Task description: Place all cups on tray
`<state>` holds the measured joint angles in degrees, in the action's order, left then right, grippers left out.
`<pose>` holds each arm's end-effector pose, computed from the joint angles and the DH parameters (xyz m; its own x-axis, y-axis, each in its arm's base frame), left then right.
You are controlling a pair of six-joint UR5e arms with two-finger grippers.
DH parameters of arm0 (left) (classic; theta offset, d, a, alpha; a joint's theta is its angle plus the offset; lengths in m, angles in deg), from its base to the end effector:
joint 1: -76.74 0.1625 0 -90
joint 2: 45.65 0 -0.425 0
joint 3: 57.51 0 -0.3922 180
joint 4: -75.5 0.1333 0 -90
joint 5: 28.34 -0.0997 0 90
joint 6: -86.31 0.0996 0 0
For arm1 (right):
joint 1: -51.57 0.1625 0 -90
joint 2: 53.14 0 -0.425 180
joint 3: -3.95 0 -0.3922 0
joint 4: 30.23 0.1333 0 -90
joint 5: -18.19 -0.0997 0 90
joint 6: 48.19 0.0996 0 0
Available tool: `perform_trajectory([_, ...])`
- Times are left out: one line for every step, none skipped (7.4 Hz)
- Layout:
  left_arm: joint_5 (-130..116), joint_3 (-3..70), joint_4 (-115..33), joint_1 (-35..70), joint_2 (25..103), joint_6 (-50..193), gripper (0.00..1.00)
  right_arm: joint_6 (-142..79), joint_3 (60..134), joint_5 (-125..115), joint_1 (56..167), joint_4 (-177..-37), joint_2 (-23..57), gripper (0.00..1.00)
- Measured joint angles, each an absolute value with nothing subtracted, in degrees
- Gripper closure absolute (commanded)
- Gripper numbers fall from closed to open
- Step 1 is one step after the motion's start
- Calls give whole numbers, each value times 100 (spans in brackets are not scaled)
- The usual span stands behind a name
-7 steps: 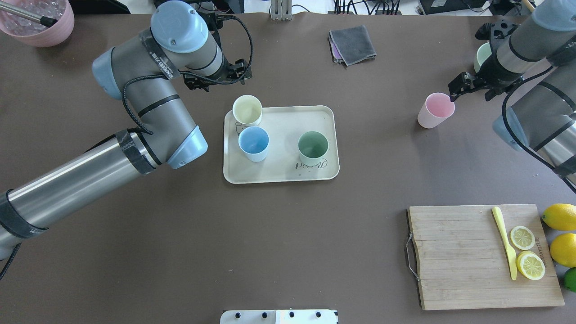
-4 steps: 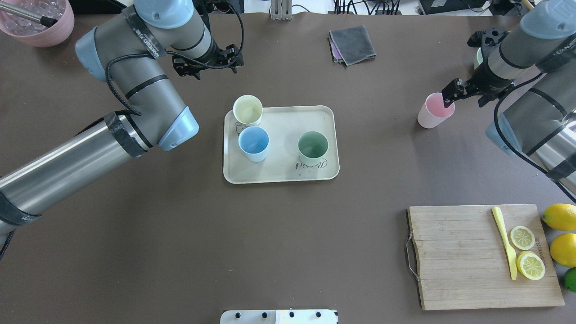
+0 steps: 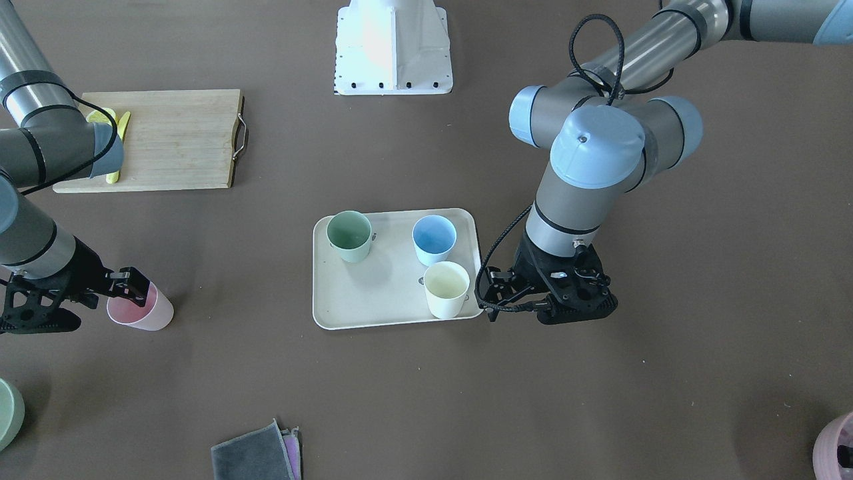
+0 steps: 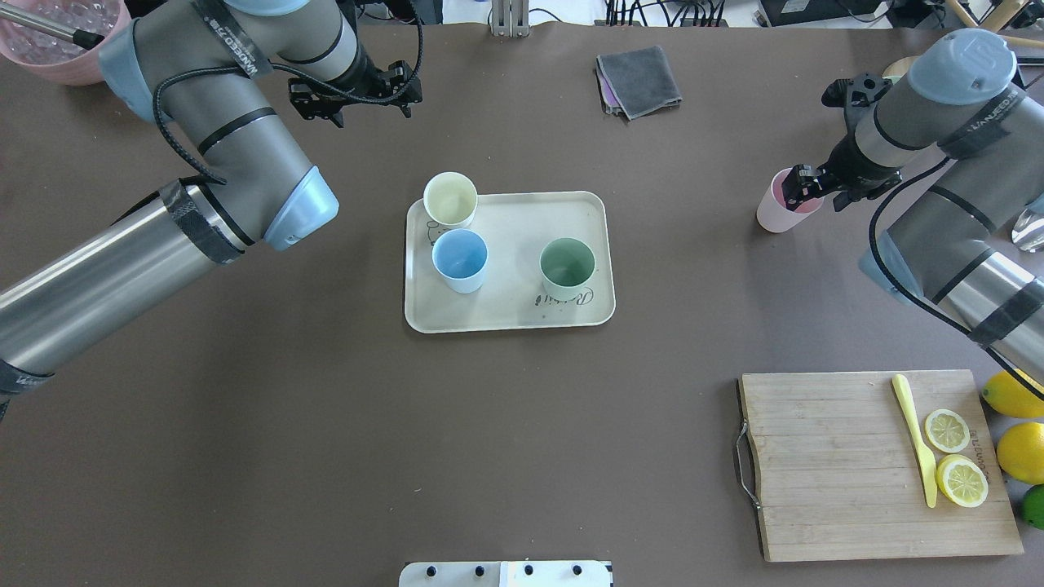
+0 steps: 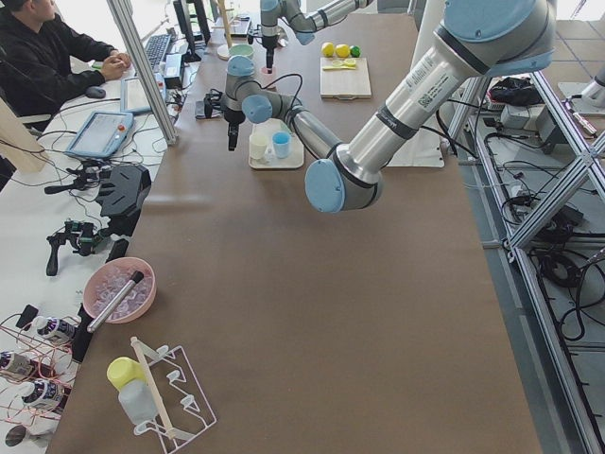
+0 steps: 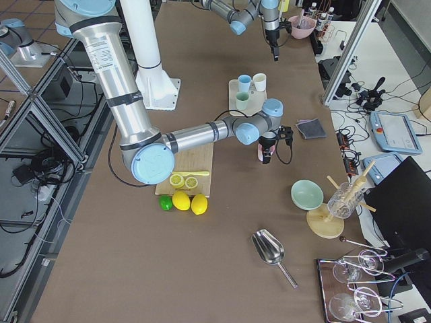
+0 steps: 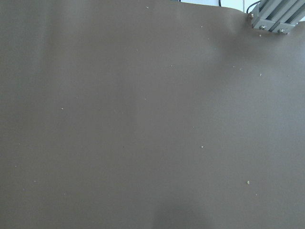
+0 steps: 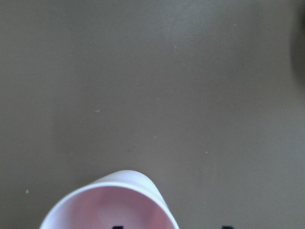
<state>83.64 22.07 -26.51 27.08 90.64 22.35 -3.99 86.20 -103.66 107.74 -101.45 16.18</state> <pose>0.4190 -0.6417 0.2144 0.6215 -0.1029 -0.7766 0.2830 0.9539 0.1001 -0.3013 -0.5946 0.4919 0.7254 -0.0115 0.6883 -0.0447 0.9970 0.0638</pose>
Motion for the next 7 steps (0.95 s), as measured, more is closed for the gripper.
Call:
perform_trajectory([8380, 2241, -2623, 2697, 9052, 2256, 2, -359, 8590, -10277, 10741, -10121, 1574, 100])
perform_trajectory([8388, 2269, -2612, 2691, 9046, 2263, 2, -342, 8594, -10293, 10797, -10126, 1512, 100])
perform_trajectory([8394, 2288, -2610, 2688, 9043, 2264, 2, -340, 8615, -10456, 10933, -10145, 1450, 100])
perform_trajectory([8395, 2315, -2608, 2688, 9021, 2253, 2, -340, 8630, -10692, 11078, -10156, 1382, 100])
perform_trajectory([8392, 2419, -2604, 2688, 8925, 2246, 2, -337, 8647, -10854, 11156, -10173, 1291, 100])
perform_trajectory([8390, 2562, -2603, 2682, 8783, 2305, 2, -314, 8673, -10953, 11181, -10221, 1136, 100])
perform_trajectory([8394, 2631, -2602, 2640, 8696, 2456, 2, -203, 8682, -10992, 11132, -10300, 915, 100])
